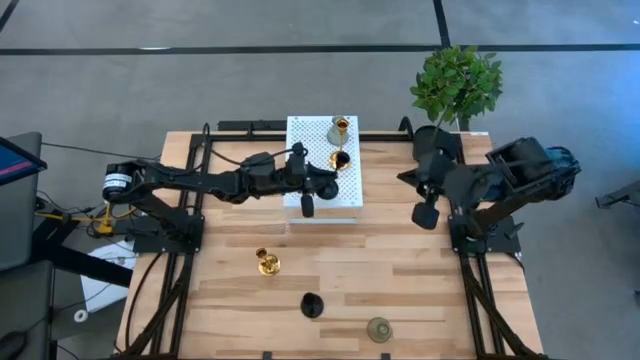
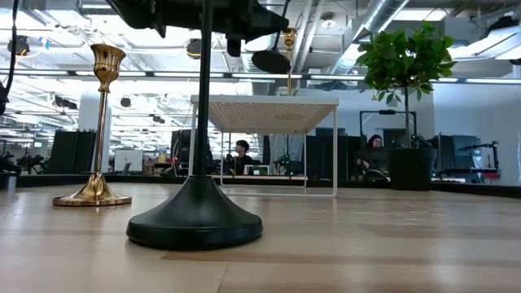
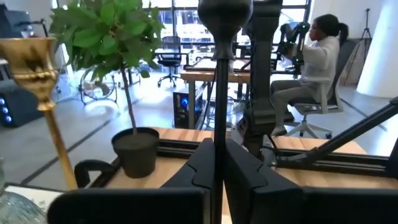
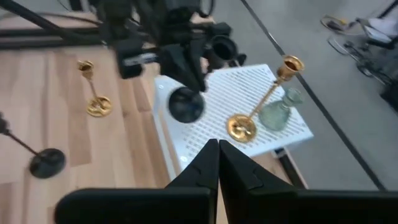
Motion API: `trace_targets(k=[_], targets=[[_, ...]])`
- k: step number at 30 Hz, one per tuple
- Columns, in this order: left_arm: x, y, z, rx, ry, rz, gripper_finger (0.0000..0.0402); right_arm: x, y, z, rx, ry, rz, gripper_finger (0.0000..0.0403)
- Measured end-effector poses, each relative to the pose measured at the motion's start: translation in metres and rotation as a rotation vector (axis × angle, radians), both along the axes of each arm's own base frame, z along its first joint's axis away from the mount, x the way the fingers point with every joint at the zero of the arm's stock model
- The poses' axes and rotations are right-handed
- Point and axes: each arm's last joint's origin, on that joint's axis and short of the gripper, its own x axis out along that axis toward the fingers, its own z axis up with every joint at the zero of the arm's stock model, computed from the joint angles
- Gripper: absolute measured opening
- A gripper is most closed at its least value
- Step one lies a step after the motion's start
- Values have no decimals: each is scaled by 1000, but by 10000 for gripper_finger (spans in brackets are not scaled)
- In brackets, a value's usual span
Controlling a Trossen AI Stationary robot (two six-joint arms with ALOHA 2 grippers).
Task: Pick & Place candle stick holders
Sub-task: Put the right black candle holder on the shelf
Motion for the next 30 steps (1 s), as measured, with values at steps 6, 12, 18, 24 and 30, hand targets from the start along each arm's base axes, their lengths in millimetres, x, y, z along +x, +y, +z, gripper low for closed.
trace_targets(k=[6,12,18,24,30], targets=[[0,2,2,44,-66,-60,12,-16,0,-19,31,-143,67,0],[19,3,-16,40,-80,-67,12,-30,-6,-44,59,-269,84,0],[31,7,-25,54,-163,-57,12,-39,-11,-61,78,-314,79,0],[41,9,-42,40,-124,-31,12,-46,-14,-64,92,-348,78,0],[46,11,-50,29,-104,5,12,-50,-16,-63,83,-352,84,0]])
